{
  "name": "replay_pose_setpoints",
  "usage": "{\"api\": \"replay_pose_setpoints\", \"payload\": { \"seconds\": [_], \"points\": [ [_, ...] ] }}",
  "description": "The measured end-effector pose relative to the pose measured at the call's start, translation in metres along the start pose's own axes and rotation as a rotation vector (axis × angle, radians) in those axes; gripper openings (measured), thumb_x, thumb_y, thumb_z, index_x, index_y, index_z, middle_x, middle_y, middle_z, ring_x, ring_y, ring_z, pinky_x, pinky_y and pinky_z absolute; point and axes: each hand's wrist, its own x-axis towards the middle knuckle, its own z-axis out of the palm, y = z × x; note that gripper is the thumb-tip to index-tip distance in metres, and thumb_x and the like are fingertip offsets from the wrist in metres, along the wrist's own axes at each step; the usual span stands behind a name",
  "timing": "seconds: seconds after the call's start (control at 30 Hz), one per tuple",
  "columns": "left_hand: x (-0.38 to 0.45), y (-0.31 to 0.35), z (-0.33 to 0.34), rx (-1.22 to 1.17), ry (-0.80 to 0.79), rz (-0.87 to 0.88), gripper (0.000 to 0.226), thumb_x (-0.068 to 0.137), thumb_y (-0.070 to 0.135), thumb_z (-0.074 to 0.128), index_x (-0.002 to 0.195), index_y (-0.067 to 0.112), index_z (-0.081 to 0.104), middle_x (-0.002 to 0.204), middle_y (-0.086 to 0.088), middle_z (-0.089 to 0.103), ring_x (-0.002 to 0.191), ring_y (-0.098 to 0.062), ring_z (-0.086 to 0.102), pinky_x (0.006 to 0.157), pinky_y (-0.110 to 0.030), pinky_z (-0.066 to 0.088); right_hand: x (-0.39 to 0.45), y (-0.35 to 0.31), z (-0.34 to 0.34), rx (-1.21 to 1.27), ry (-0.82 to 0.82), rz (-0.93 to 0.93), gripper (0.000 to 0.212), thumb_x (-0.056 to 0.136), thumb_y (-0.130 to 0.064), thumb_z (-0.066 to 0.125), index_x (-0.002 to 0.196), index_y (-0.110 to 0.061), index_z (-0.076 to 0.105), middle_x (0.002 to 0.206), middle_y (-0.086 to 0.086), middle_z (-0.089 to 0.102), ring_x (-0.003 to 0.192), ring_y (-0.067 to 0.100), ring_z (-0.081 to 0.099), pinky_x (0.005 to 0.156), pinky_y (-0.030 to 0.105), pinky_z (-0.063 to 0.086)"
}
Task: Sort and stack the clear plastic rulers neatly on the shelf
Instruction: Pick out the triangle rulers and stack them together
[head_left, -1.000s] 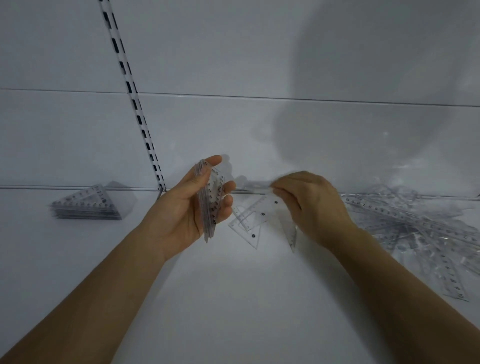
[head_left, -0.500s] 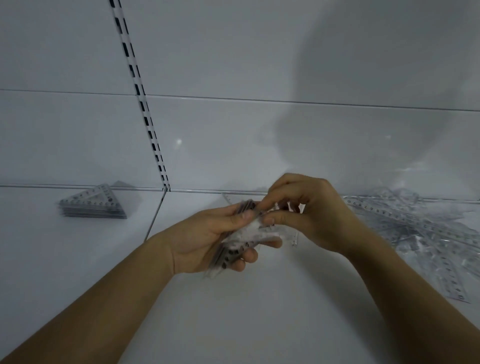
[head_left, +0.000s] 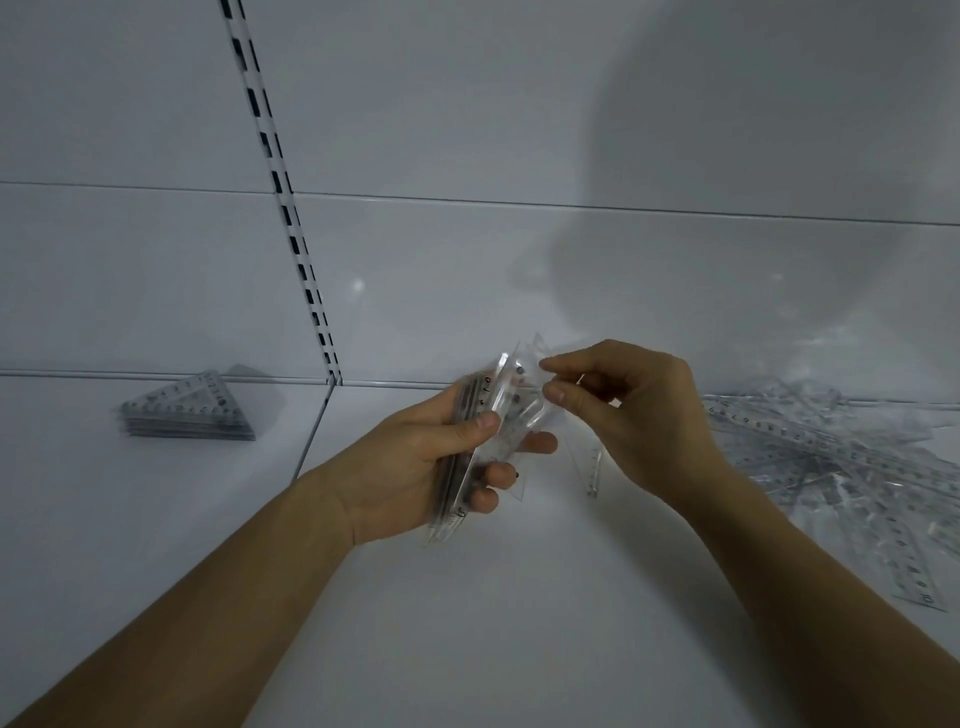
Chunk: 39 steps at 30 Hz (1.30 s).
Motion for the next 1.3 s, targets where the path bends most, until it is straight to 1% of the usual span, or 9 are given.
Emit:
{"api": "replay_pose_setpoints", "payload": {
  "seconds": [0.17, 0.33, 0.6, 0.73, 0.83, 0.97, 1.1, 1.2, 1.3],
  "points": [
    [-0.001, 0.003, 0.0, -0.028, -0.075, 0.003, 0.053, 0.1, 0.016, 0.048, 0.147, 0.039, 0.044, 0.126, -0.025, 0.059, 0.072, -0.018, 0.055, 0.064, -0.029, 0.047, -0.002, -0.001, 0.008, -0.076, -0.048, -0.148, 0.017, 0.088, -0.015, 0.077, 0.104, -0.022, 0.078, 0.089, -0.011, 0.069, 0.07, 0.012, 0.061, 0.061, 0.018, 0.048],
    [-0.003, 0.002, 0.001, 0.003, -0.086, 0.008, 0.053, 0.1, 0.015, 0.048, 0.147, 0.039, 0.044, 0.117, -0.019, 0.062, 0.073, -0.019, 0.057, 0.062, -0.028, 0.048, -0.003, 0.003, 0.003, 0.026, -0.155, -0.035, 0.02, 0.084, -0.03, 0.079, 0.102, -0.025, 0.073, 0.09, -0.013, 0.064, 0.075, 0.016, 0.06, 0.061, 0.025, 0.049],
    [-0.004, 0.003, -0.001, 0.007, -0.047, 0.0, 0.045, 0.1, 0.021, 0.049, 0.144, 0.028, 0.048, 0.127, -0.025, 0.061, 0.076, -0.023, 0.061, 0.063, -0.029, 0.051, 0.0, 0.0, 0.0, 0.169, -0.13, 0.052, 0.012, 0.096, -0.015, 0.065, 0.099, -0.025, 0.058, 0.091, -0.008, 0.068, 0.083, 0.018, 0.065, 0.065, 0.044, 0.054],
    [-0.004, 0.005, -0.001, -0.059, -0.01, -0.017, 0.042, 0.095, 0.023, 0.055, 0.137, 0.025, 0.057, 0.123, -0.027, 0.063, 0.071, -0.023, 0.061, 0.056, -0.028, 0.05, 0.006, 0.001, -0.012, 0.233, -0.066, 0.022, 0.013, 0.091, -0.008, 0.071, 0.097, -0.017, 0.064, 0.093, -0.003, 0.07, 0.079, 0.027, 0.064, 0.064, 0.049, 0.054],
    [-0.004, 0.006, 0.002, -0.078, 0.056, -0.051, 0.046, 0.089, 0.024, 0.061, 0.134, 0.023, 0.059, 0.113, -0.024, 0.067, 0.065, -0.021, 0.059, 0.049, -0.025, 0.048, 0.006, 0.001, -0.018, 0.229, -0.068, -0.002, 0.018, 0.084, -0.001, 0.079, 0.087, -0.015, 0.067, 0.09, -0.003, 0.07, 0.079, 0.027, 0.065, 0.066, 0.044, 0.055],
    [-0.005, 0.005, 0.002, 0.004, 0.058, -0.07, 0.048, 0.084, 0.008, 0.063, 0.129, 0.025, 0.059, 0.107, -0.017, 0.069, 0.059, -0.014, 0.054, 0.046, -0.02, 0.045, 0.001, 0.002, -0.003, -0.043, -0.092, -0.199, 0.028, 0.078, 0.003, 0.082, 0.076, -0.02, 0.066, 0.085, -0.008, 0.065, 0.073, 0.013, 0.061, 0.061, 0.023, 0.047],
    [-0.004, 0.004, -0.001, -0.012, 0.088, -0.038, 0.06, 0.081, -0.002, 0.062, 0.134, 0.026, 0.059, 0.114, -0.016, 0.069, 0.062, -0.016, 0.059, 0.049, -0.022, 0.05, -0.004, 0.007, 0.007, -0.239, -0.019, -0.236, 0.025, 0.08, 0.0, 0.081, 0.095, -0.016, 0.069, 0.085, -0.01, 0.061, 0.072, 0.0, 0.055, 0.065, 0.008, 0.04],
    [-0.003, 0.008, -0.003, -0.013, 0.082, 0.051, 0.069, 0.083, -0.007, 0.058, 0.141, 0.03, 0.054, 0.129, -0.02, 0.065, 0.074, -0.018, 0.064, 0.06, -0.026, 0.055, 0.0, 0.02, 0.001, -0.342, -0.052, -0.029, 0.03, 0.087, -0.015, 0.077, 0.113, -0.025, 0.065, 0.097, -0.011, 0.064, 0.084, 0.003, 0.058, 0.076, 0.022, 0.051],
    [-0.002, 0.01, -0.006, -0.017, 0.097, 0.09, 0.078, 0.08, -0.012, 0.054, 0.14, 0.037, 0.055, 0.132, -0.021, 0.063, 0.081, -0.017, 0.06, 0.064, -0.026, 0.052, 0.0, 0.032, -0.003, -0.442, -0.369, 0.152, 0.047, 0.091, -0.043, 0.068, 0.136, -0.031, 0.057, 0.137, -0.011, 0.056, 0.126, 0.013, 0.05, 0.107, 0.041, 0.043]
  ]
}}
